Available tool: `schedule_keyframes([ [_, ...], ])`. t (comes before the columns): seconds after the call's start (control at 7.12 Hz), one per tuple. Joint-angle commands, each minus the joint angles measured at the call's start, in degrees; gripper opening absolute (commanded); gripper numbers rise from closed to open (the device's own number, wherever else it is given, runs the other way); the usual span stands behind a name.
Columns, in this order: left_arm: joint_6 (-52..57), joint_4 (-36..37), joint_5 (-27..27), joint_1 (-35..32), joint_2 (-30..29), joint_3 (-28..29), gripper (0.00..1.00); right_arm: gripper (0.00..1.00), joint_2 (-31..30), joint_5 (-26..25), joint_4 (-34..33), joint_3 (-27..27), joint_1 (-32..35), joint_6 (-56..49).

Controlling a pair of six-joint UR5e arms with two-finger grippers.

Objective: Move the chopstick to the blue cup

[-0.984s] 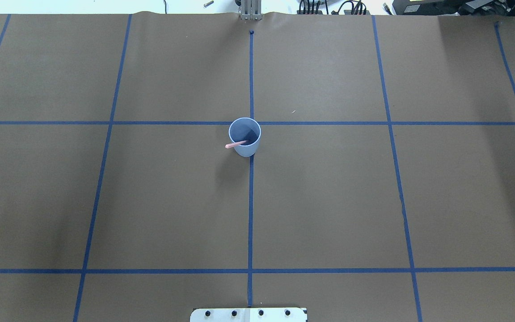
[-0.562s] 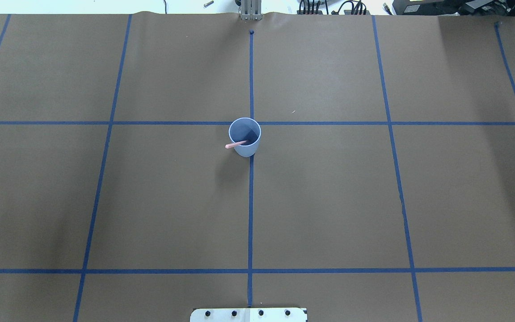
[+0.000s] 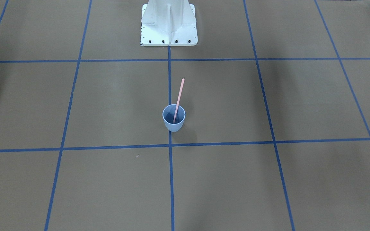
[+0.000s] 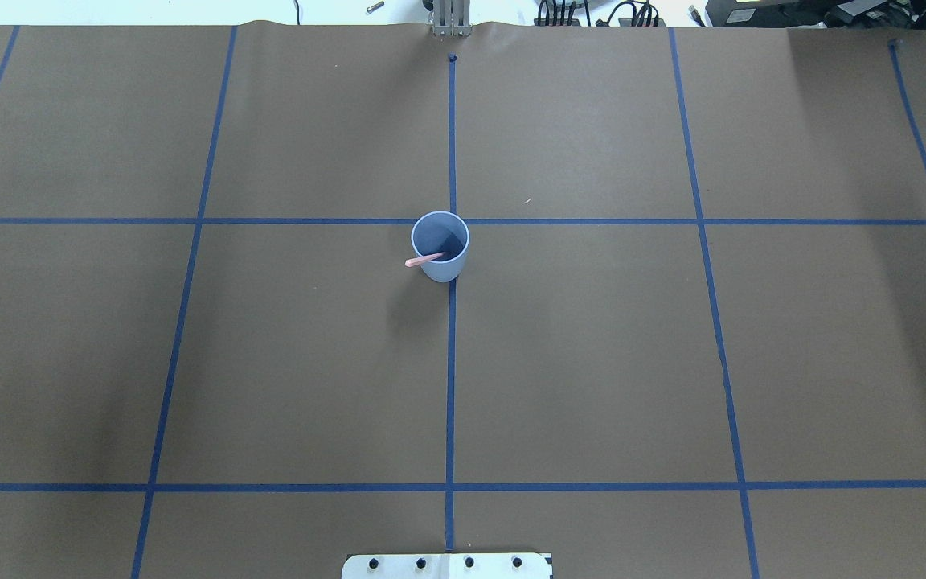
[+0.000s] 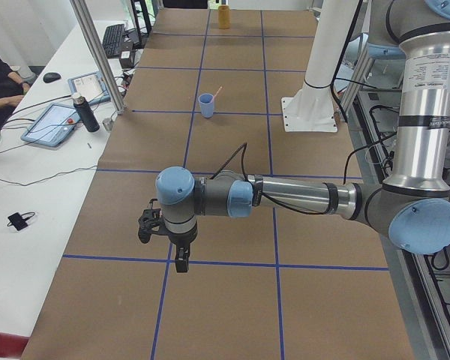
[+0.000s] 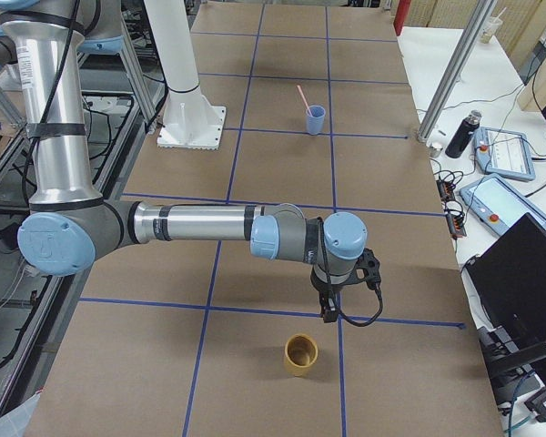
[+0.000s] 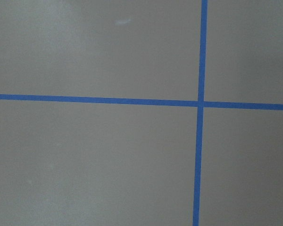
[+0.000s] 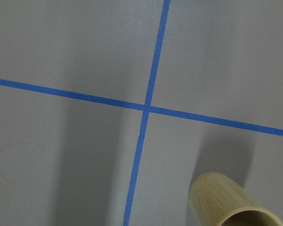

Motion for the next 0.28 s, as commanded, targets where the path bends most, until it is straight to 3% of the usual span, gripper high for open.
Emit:
schedule_keyframes([
  [0.0, 0.00, -0.06, 0.00, -0.01, -0.01, -0.14, 0.98, 1.00, -0.27, 0.08, 0.05, -0.06, -0.05, 0.00],
  [0.14, 0.08, -0.06, 0.09, -0.01, -0.01, 0.12, 0.98, 1.00, -0.18, 0.00, 0.14, -0.06, -0.22, 0.00],
])
